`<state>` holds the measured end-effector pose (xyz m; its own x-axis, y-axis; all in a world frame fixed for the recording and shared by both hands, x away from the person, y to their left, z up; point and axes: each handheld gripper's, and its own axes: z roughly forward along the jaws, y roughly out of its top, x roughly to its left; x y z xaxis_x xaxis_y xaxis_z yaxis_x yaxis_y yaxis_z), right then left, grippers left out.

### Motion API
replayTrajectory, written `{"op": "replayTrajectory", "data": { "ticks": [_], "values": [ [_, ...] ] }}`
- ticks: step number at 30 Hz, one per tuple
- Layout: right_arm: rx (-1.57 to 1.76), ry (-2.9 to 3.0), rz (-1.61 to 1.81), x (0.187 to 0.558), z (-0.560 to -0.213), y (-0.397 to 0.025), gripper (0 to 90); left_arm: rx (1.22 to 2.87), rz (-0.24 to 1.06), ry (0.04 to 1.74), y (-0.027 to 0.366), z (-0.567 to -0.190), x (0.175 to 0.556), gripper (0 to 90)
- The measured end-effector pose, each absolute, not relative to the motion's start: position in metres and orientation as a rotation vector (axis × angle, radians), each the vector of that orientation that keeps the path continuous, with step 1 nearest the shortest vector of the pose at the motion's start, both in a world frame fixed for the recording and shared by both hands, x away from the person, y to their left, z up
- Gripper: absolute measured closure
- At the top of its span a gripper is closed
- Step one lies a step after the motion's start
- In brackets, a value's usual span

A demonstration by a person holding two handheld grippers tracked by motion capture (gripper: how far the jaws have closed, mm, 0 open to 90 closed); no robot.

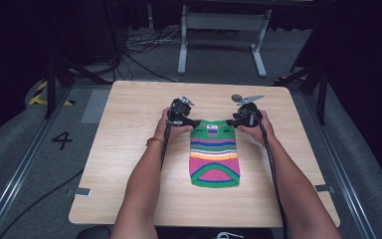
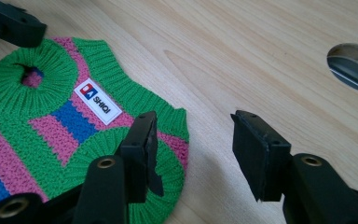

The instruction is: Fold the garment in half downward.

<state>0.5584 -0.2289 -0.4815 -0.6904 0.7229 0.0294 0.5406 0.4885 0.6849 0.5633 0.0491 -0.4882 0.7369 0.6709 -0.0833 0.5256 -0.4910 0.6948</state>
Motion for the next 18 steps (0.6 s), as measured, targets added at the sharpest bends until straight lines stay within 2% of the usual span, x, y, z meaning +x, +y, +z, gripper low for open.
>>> {"op": "replayTrajectory", "data": {
  "ticks": [5, 9, 13, 16, 18],
  "values": [
    [1.119, 2.467, 1.004, 0.562, -0.489, -0.228, 49.4, 2.205, 0.232, 0.927, 0.038, -0.499, 0.567, 36.1],
    [1.137, 2.457, 0.985, 0.564, -0.496, -0.224, 49.0, 2.149, 0.222, 0.983, 0.040, -0.507, 0.569, 38.1],
    [1.155, 2.455, 1.015, 0.566, -0.499, -0.224, 49.5, 2.163, 0.226, 0.977, 0.041, -0.506, 0.568, 41.2],
    [1.169, 2.467, 1.050, 0.566, -0.500, -0.223, 50.5, 2.166, 0.214, 0.972, 0.043, -0.505, 0.566, 47.1],
    [1.153, 2.482, 1.055, 0.565, -0.499, -0.221, 50.4, 2.159, 0.185, 0.956, 0.044, -0.505, 0.566, 56.5]
  ]
}}
